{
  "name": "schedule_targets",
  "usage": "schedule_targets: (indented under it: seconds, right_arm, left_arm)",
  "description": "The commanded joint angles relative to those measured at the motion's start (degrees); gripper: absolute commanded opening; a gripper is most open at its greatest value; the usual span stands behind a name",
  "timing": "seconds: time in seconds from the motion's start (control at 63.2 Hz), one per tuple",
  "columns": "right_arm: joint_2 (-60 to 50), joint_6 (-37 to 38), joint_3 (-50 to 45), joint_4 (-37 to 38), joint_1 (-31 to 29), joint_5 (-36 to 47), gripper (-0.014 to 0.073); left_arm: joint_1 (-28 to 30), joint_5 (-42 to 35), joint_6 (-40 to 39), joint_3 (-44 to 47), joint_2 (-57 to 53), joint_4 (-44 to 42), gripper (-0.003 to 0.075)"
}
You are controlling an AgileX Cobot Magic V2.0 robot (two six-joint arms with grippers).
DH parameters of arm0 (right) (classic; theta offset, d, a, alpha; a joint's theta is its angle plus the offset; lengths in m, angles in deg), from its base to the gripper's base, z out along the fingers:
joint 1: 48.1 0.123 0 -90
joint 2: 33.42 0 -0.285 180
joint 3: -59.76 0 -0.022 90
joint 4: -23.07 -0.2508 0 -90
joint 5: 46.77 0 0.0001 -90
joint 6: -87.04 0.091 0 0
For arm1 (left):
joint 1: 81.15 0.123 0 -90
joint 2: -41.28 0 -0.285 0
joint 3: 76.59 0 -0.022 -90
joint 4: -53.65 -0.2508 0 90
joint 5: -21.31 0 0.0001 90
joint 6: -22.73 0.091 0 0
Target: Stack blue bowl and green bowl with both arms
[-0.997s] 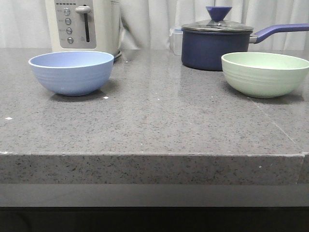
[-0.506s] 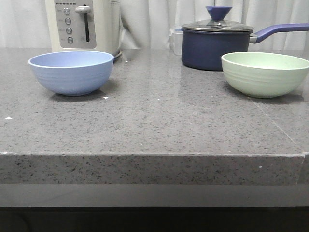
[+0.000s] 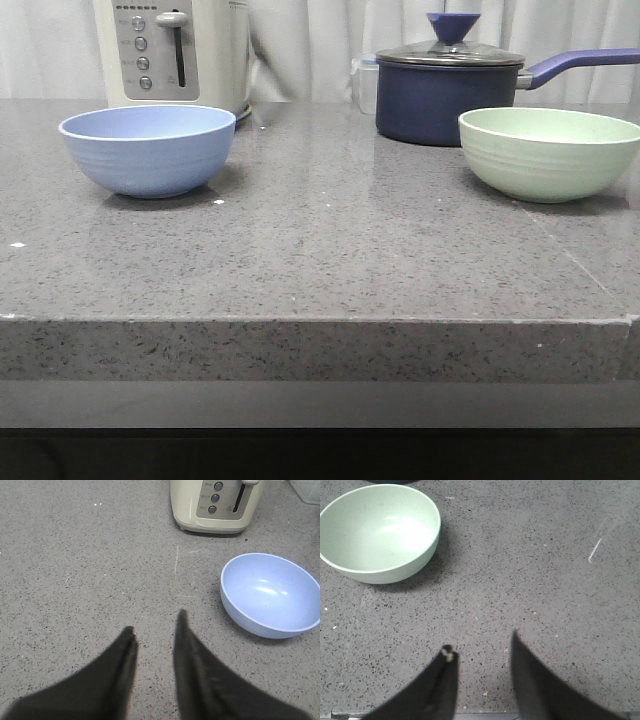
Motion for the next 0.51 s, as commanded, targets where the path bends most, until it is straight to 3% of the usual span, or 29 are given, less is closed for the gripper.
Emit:
schedule_targets:
  seconds: [0.0,0.063,0.222,0.491]
  right_arm:
    - [0.3,-0.3,1.7,0.9,-0.2,3.4,0.0455]
    - [0.3,-0.3,1.7,0.9,-0.2,3.4,0.0493]
    - [0.8,-0.3,2.3,0.8,-0.2,3.2,0.0491]
    - [10.3,-0.3,12.7,-1.2,-0.2,-4.9,0.0491]
  left_arm:
    - [-0.5,-3.8,0.0,-1.9,0.1,0.0,0.0407]
    - [-0.5,-3.8,0.0,-1.9,0.1,0.1,0.0454]
    - [-1.3,-3.8,0.0,-1.9,0.1,1.6,0.0456]
    - [-10.1,-3.7,1.8,-1.9,0.1,1.3,0.0438]
